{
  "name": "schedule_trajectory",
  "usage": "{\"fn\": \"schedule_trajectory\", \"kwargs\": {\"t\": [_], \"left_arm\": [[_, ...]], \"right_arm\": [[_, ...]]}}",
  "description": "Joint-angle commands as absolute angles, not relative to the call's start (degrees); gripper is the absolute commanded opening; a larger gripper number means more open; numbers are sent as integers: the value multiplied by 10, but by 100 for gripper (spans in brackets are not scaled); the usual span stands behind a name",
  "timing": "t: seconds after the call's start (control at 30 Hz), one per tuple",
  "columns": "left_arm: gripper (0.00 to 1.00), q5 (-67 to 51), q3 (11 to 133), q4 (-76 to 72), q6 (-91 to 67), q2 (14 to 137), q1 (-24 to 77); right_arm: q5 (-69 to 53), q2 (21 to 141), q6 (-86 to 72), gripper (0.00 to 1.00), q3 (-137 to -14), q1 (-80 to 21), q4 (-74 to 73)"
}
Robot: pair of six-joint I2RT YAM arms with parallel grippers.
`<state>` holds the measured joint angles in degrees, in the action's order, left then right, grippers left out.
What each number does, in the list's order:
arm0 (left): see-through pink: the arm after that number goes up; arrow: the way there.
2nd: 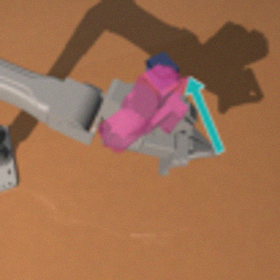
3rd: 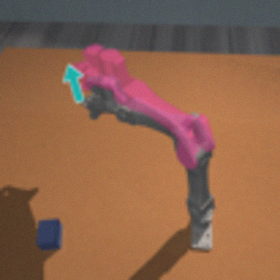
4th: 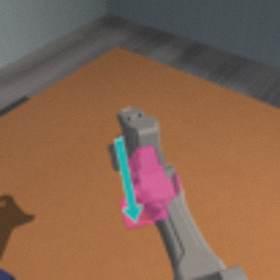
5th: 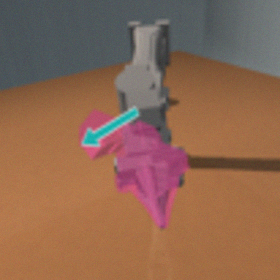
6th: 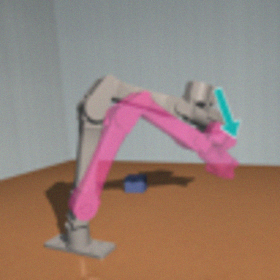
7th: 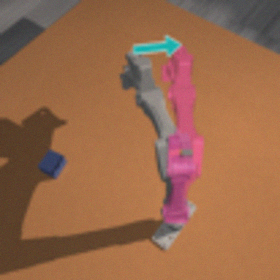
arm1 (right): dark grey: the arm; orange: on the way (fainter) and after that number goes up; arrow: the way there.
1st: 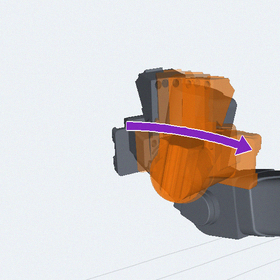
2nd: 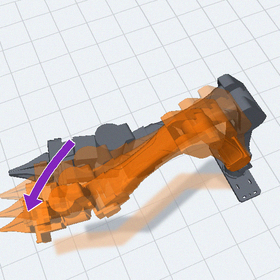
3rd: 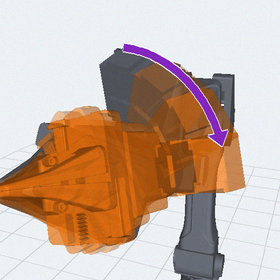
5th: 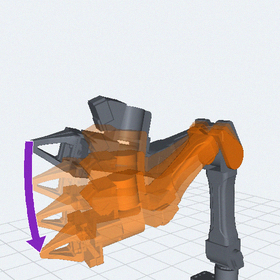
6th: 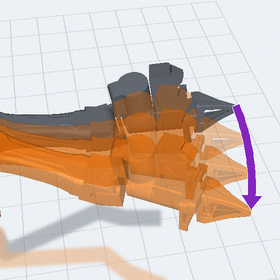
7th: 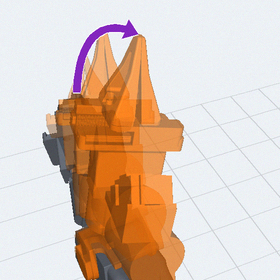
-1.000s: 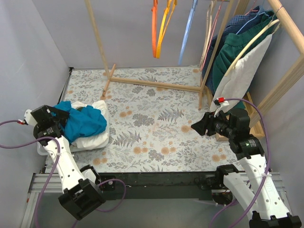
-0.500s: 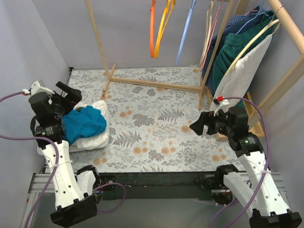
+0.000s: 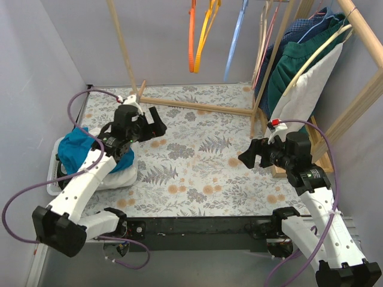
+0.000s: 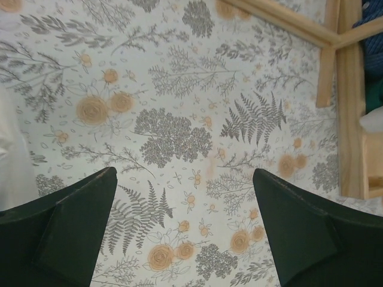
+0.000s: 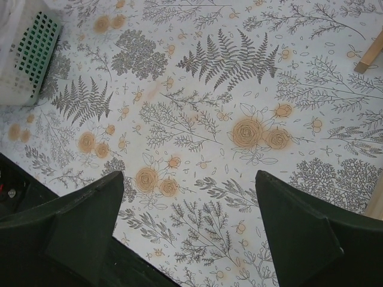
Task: Remove the t-shirt from the hanger
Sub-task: Reset both arms
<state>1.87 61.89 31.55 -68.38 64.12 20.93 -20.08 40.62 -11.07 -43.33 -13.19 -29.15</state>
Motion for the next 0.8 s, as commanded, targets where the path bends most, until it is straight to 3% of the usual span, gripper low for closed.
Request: {"fn": "schedule_trajectory", "kwargs": {"t": [0.0,0.3,0.77], "left_arm": [[98,98,600,282,-716,666,274],[98,166,577,274,-737,672,308],[98,111,529,186,-681,626,310]], "right_arm": [[-206,395,-119,98,-417,-143,-259],[-177,374,-106,98,-403,-145,-272],[-160,371,-86,98,-412,-145,-272]]}}
